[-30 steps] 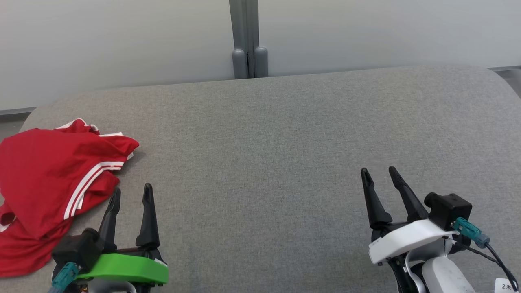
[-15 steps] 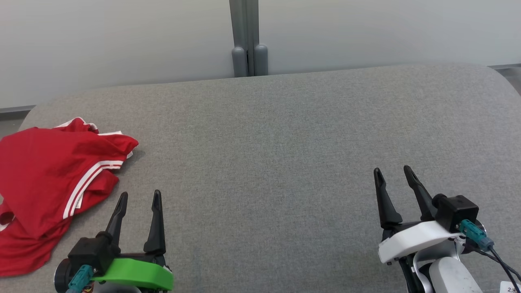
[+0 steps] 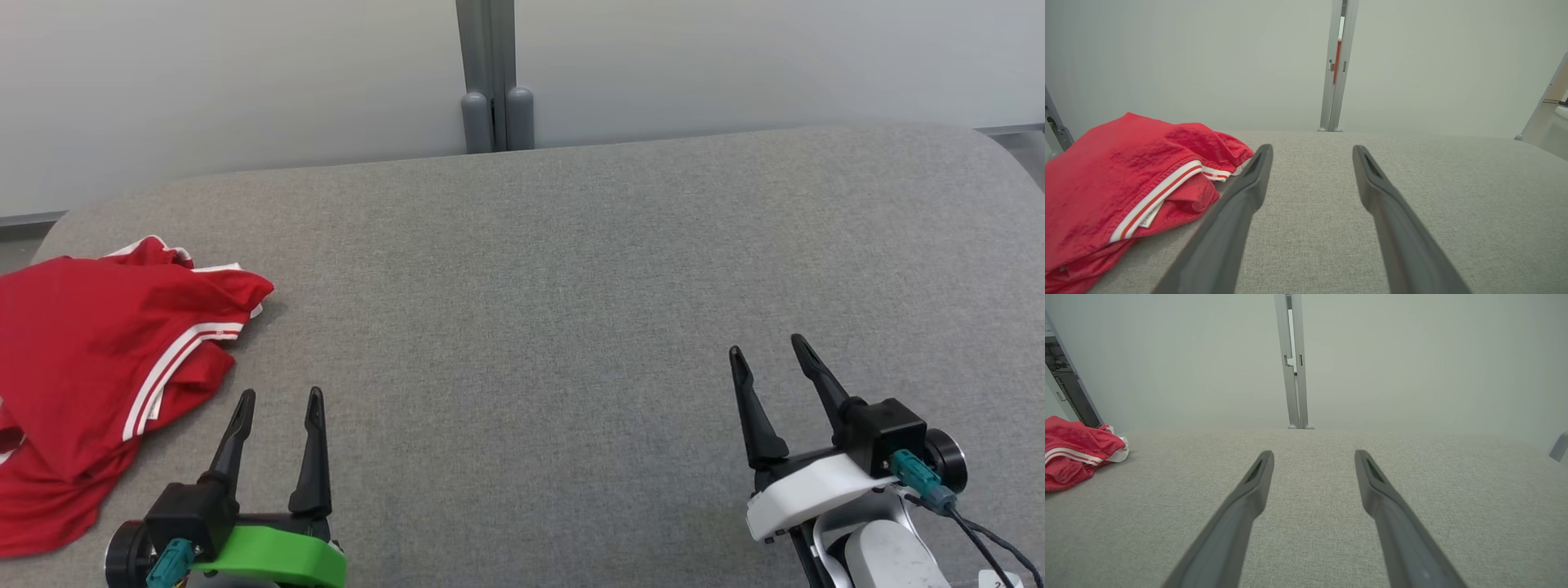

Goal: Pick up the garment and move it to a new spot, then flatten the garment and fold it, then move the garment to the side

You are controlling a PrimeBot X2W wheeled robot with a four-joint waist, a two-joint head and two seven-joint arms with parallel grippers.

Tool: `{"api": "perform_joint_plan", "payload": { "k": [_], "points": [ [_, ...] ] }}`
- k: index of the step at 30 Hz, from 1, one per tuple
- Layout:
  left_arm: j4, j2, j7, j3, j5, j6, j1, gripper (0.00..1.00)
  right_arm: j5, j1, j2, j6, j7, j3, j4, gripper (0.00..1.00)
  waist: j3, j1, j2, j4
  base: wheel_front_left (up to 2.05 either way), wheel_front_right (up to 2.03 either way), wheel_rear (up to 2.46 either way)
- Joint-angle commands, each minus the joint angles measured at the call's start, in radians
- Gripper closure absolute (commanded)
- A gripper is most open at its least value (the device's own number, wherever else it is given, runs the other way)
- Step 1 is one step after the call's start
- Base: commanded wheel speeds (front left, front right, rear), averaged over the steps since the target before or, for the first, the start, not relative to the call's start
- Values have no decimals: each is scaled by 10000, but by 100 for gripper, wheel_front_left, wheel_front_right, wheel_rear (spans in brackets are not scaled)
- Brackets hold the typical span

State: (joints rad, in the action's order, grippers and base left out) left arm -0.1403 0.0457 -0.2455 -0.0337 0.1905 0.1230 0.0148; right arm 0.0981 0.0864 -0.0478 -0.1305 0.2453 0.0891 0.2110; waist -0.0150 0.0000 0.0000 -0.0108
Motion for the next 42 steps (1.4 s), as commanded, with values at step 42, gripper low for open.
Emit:
{"api": "perform_joint_plan", "payload": {
  "k": [42],
  "points": [
    [53,77,-205,-226,-499,-79,-37,0,-985,-191,-38,-4,206,123,-104,0,-195,0,0,796,0,0,0]
  ]
}}
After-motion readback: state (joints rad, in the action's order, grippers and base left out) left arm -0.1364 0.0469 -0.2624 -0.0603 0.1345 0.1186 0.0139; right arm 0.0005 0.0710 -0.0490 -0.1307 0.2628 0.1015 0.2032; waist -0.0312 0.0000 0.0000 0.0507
